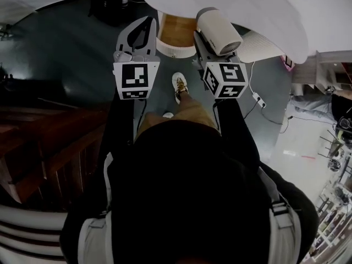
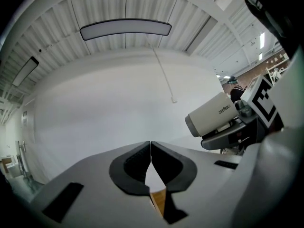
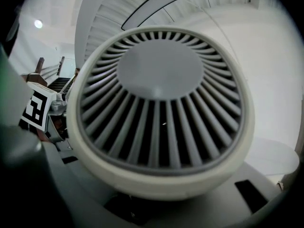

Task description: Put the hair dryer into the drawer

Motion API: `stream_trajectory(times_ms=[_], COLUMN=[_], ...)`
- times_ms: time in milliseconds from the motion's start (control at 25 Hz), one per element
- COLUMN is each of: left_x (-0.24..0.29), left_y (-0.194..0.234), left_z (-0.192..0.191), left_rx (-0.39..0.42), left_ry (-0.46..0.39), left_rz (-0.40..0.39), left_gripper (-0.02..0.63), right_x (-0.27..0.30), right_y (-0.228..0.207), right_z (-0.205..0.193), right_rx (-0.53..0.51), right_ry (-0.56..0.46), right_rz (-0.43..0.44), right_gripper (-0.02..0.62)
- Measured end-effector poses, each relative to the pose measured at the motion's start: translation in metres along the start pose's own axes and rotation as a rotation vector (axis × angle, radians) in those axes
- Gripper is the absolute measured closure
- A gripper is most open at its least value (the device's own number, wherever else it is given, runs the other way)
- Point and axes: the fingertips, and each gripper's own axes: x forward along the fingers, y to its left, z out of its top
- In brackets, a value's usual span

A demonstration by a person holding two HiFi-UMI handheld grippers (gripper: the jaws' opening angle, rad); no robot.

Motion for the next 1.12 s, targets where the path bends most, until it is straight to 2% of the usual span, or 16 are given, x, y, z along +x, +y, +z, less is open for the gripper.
stream_trajectory(times_ms=[280,520,920,1120], left_x=[0.041,0.074,0.098,0.091], left_y=[0.017,0.036,0.046,0.069], left_z=[-0.021,-0.044,-0.09,-0.091], left_rx=[-0.015,-0.043,-0.085,-0.098], left_ry=[0.032,0.081,0.149,0.181], left_rz=[0.028,0.053,0.064,0.067], left_gripper=[0.589,0.589,0.589,0.589], right_x=[0.061,0.114,0.161,0.174], right_y=[-0.013,-0.018,-0.017,0.005], right_z=[-0.007,-0.026,-0.086,-0.096], right_rx=[-0.013,-0.019,-0.042,-0.073], right_ry=[0.053,0.148,0.303,0.384], right_rz=[0.072,0.14,0.218,0.26], right_gripper=[0.387,0.387,0.387,0.387])
